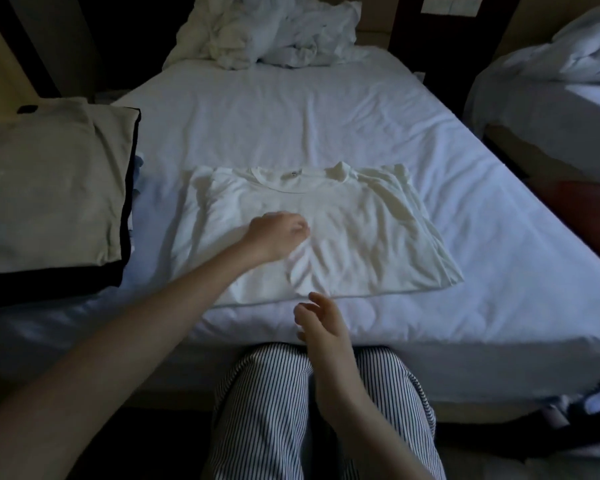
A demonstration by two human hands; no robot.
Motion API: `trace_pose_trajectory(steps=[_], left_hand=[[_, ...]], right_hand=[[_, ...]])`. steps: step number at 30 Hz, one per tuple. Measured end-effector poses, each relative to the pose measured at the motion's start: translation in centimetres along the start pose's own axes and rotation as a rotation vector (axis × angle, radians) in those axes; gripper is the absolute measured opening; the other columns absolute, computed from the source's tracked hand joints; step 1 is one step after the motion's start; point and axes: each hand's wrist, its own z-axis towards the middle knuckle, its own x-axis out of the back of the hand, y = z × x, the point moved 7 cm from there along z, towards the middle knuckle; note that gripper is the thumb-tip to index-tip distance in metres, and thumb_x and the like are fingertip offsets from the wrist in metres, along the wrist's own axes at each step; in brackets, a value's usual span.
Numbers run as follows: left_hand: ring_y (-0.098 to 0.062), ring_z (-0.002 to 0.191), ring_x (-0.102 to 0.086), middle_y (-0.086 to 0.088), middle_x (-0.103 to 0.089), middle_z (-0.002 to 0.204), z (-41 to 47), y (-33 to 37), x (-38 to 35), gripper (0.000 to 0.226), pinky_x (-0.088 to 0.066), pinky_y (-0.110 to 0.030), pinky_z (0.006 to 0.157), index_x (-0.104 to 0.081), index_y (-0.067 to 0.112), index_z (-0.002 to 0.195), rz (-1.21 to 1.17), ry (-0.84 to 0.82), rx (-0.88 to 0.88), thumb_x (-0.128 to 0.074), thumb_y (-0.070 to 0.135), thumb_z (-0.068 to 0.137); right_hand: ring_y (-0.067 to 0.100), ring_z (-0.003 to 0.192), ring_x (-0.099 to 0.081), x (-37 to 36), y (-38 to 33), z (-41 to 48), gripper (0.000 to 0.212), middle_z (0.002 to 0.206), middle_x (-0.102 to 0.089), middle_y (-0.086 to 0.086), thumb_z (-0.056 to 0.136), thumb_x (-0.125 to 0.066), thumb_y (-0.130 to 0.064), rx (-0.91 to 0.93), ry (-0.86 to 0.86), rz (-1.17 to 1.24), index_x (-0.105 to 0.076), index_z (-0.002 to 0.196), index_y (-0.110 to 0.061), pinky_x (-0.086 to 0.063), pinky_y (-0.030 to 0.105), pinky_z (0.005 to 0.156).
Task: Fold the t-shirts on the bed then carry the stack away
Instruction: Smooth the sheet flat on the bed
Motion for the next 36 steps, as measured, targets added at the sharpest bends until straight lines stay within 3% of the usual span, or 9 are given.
trace_pose_trajectory(steps=[3,6,9,13,18,23,26,31,36], left_hand=[[-0.025,0.126,-0.047,-0.003,-0.051,0.137,4.1,-0.2,1.0,0.040,-0.036,-0.036,0.104,-0.054,0.020,0.127,-0.012,-0.024,-0.017,-0.051,0.040,0.092],[-0.024,0.127,-0.046,-0.007,-0.047,0.141,7.8,-0.5,1.8,0.052,-0.036,-0.037,0.106,-0.046,0.015,0.135,-0.003,-0.061,-0.019,-0.057,0.039,0.090],[-0.026,0.128,-0.045,-0.009,-0.045,0.143,10.6,-0.9,2.6,0.068,-0.036,-0.039,0.106,-0.037,0.015,0.141,0.001,-0.108,0.001,-0.061,0.046,0.086],[-0.026,0.129,-0.039,-0.007,-0.043,0.139,13.3,-1.2,2.7,0.078,-0.032,-0.038,0.103,-0.034,0.013,0.137,0.156,-0.110,-0.009,-0.064,0.056,0.080],[-0.025,0.136,-0.029,0.001,-0.031,0.147,14.4,-3.5,1.4,0.101,-0.026,-0.044,0.107,-0.025,0.020,0.142,0.180,-0.184,0.072,-0.065,0.073,0.065],[-0.027,0.127,-0.043,-0.003,-0.044,0.140,13.5,-3.5,1.6,0.084,-0.027,-0.043,0.106,-0.038,0.016,0.134,0.168,-0.181,0.120,-0.058,0.071,0.074],[-0.026,0.113,-0.052,-0.008,-0.052,0.129,11.7,-2.6,1.9,0.072,-0.039,-0.035,0.092,-0.044,0.008,0.131,0.079,-0.196,0.132,-0.060,0.059,0.082],[-0.019,0.080,-0.053,-0.005,-0.056,0.085,9.7,-2.0,5.8,0.028,-0.036,-0.028,0.062,-0.060,0.012,0.088,-0.315,-0.057,0.171,-0.076,0.032,0.075],[-0.023,0.095,-0.059,-0.008,-0.061,0.114,7.0,-1.4,11.2,0.056,-0.048,-0.030,0.080,-0.057,0.012,0.126,-0.769,0.018,0.299,-0.078,0.020,0.075]], right_hand=[[0.013,0.082,-0.056,-0.3,0.4,1.6,0.032,0.093,-0.056,0.004,0.093,-0.050,-0.010,-0.183,0.160,0.334,-0.047,0.124,0.000,-0.046,0.021,0.065],[0.014,0.082,-0.061,-1.2,0.3,3.3,0.024,0.096,-0.054,0.006,0.095,-0.049,-0.014,-0.331,0.211,0.583,-0.048,0.115,-0.003,-0.051,0.027,0.068],[0.007,0.069,-0.058,-2.1,0.8,4.5,0.023,0.087,-0.054,0.000,0.092,-0.056,-0.027,-0.401,0.197,0.553,-0.052,0.108,-0.010,-0.049,0.029,0.077],[0.007,0.038,-0.038,-1.7,1.8,5.2,0.024,0.050,-0.043,-0.001,0.091,-0.058,-0.023,-0.359,0.335,0.503,-0.048,0.072,-0.012,-0.029,0.017,0.036],[0.010,0.049,-0.046,-1.9,2.4,5.8,0.032,0.049,-0.051,-0.001,0.094,-0.053,-0.028,-0.272,0.377,0.417,-0.055,0.067,-0.011,-0.038,0.022,0.049],[0.010,0.049,-0.044,-2.3,1.7,5.3,0.036,0.051,-0.052,0.000,0.095,-0.052,-0.028,-0.213,0.388,0.413,-0.053,0.063,-0.011,-0.037,0.021,0.050],[0.013,0.062,-0.051,-2.1,1.0,4.7,0.036,0.062,-0.056,0.002,0.095,-0.051,-0.030,-0.189,0.371,0.389,-0.055,0.064,-0.013,-0.043,0.027,0.065],[0.016,0.076,-0.054,-0.6,-1.3,3.8,0.034,0.071,-0.057,0.002,0.095,-0.052,-0.026,-0.088,0.358,0.354,-0.054,0.065,-0.011,-0.044,0.033,0.078],[0.014,0.076,-0.054,2.9,-5.8,2.8,0.029,0.066,-0.057,-0.005,0.092,-0.057,-0.021,0.123,0.416,0.301,-0.057,0.064,-0.014,-0.048,0.031,0.076]])
